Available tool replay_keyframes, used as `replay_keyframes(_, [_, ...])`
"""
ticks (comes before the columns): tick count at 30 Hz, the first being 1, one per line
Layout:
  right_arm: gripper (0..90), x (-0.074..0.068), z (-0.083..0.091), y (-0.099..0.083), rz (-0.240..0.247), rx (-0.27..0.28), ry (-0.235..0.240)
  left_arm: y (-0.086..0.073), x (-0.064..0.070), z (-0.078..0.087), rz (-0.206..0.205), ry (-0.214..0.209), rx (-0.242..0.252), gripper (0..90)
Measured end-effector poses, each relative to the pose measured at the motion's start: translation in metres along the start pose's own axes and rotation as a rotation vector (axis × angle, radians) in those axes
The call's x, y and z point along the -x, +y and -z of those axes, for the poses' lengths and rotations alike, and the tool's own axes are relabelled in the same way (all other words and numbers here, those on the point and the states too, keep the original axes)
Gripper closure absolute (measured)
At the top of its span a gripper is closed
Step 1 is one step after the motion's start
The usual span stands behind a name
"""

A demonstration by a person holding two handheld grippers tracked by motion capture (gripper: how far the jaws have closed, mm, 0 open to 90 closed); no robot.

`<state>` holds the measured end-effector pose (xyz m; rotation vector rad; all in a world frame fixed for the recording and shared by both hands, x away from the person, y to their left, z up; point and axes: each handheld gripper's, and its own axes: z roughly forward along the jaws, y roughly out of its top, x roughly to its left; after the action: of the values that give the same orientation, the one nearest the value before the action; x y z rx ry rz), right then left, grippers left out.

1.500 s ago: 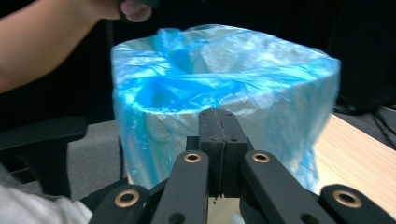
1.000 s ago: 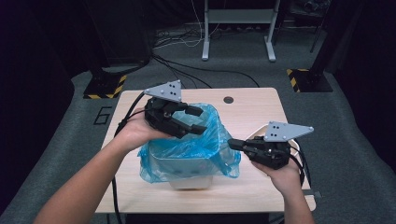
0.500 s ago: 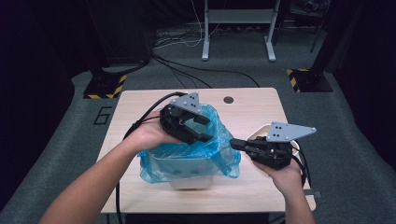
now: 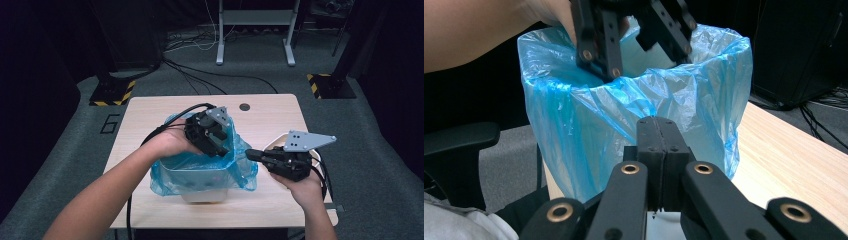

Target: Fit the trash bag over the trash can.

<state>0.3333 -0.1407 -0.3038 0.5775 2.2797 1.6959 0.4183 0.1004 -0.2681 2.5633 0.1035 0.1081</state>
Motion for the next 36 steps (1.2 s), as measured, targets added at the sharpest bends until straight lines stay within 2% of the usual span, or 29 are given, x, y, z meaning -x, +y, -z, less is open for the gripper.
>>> replay_keyframes(5, [90.0, 0.0, -0.001, 0.0, 0.001, -0.008, -0.005, 0.001, -0.004, -0.017, -0.018, -0.02, -0.098, 47.7])
replay_keyframes(11, [90.0, 0.001, 0.0, -0.001, 0.003, -0.011, -0.006, -0.001, -0.007, -0.03, 0.012, -0.059, -0.16, 46.4])
replay_keyframes(15, [90.0, 0.001, -0.001, -0.001, 0.004, -0.012, -0.006, -0.001, -0.007, -0.033, 0.015, -0.059, -0.185, 46.3])
replay_keyframes(20, [90.0, 0.001, -0.002, -0.002, 0.001, -0.016, -0.004, -0.001, -0.006, -0.036, 0.01, -0.035, -0.23, 45.4])
replay_keyframes(23, [90.0, 0.0, -0.003, -0.002, 0.001, -0.019, -0.007, 0.004, -0.004, -0.025, -0.013, -0.011, -0.211, 46.2])
replay_keyframes(25, [90.0, 0.0, -0.003, -0.002, 0.001, -0.018, -0.008, 0.009, -0.002, -0.011, -0.023, 0.009, -0.175, 46.3])
replay_keyframes(29, [90.0, 0.001, -0.004, -0.002, -0.001, -0.017, -0.01, 0.012, -0.001, 0.02, 0.024, 0.03, -0.127, 45.7])
replay_keyframes(32, [90.0, 0.001, -0.005, -0.002, 0.0, -0.019, -0.009, 0.005, 0.0, 0.037, 0.056, 0.044, -0.11, 47.2])
replay_keyframes(36, [90.0, 0.0, -0.005, -0.002, 0.0, -0.019, -0.01, -0.009, -0.003, 0.043, 0.103, 0.041, -0.123, 47.1])
